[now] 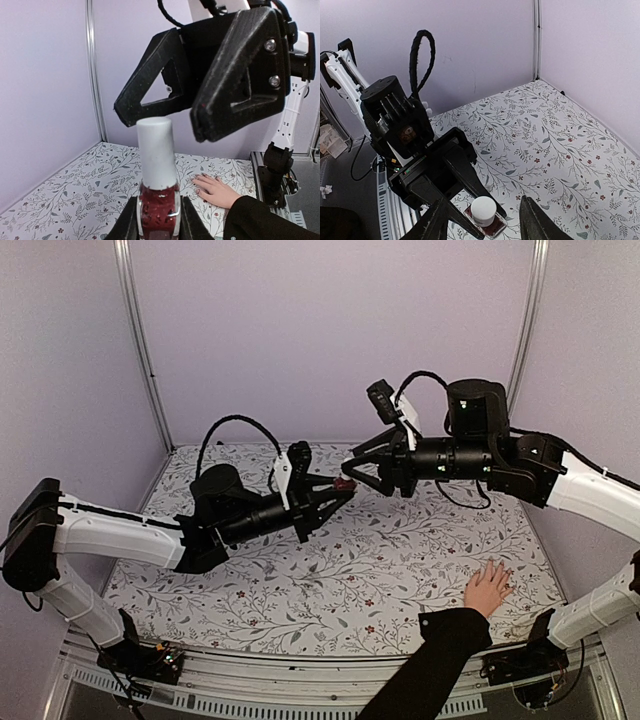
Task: Paint the nails
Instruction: Unscrew the nail polish bottle.
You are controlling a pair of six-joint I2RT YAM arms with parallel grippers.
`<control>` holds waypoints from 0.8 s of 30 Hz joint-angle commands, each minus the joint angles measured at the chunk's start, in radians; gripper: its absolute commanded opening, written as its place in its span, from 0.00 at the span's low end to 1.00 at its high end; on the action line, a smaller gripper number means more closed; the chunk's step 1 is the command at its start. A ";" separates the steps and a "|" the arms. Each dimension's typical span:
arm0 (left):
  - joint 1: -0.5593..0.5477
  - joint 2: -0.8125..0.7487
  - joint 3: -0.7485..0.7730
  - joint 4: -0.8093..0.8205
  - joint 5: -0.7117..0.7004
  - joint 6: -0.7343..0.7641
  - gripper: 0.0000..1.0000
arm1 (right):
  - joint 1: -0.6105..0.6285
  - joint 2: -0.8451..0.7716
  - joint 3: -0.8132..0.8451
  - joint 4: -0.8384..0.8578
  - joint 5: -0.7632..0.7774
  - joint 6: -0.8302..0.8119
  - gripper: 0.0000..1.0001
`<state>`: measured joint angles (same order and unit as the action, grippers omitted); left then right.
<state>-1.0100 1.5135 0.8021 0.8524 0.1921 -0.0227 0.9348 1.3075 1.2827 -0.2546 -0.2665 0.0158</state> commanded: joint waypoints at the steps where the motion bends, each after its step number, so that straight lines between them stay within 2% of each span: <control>1: -0.010 0.005 0.026 0.002 -0.021 0.020 0.00 | -0.004 0.026 0.035 0.000 0.009 0.017 0.46; 7: -0.013 0.003 0.026 -0.010 -0.033 0.021 0.00 | -0.004 0.044 0.041 0.000 0.002 0.016 0.31; 12: -0.012 0.003 0.027 -0.015 -0.042 0.021 0.00 | -0.004 0.054 0.048 -0.008 -0.009 0.007 0.23; 24: -0.013 -0.004 0.020 -0.013 -0.062 0.021 0.00 | -0.003 0.075 0.056 -0.031 -0.021 0.001 0.23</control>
<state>-1.0126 1.5139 0.8024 0.8310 0.1440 -0.0109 0.9348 1.3682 1.3102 -0.2710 -0.2794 0.0242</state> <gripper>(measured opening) 0.208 0.236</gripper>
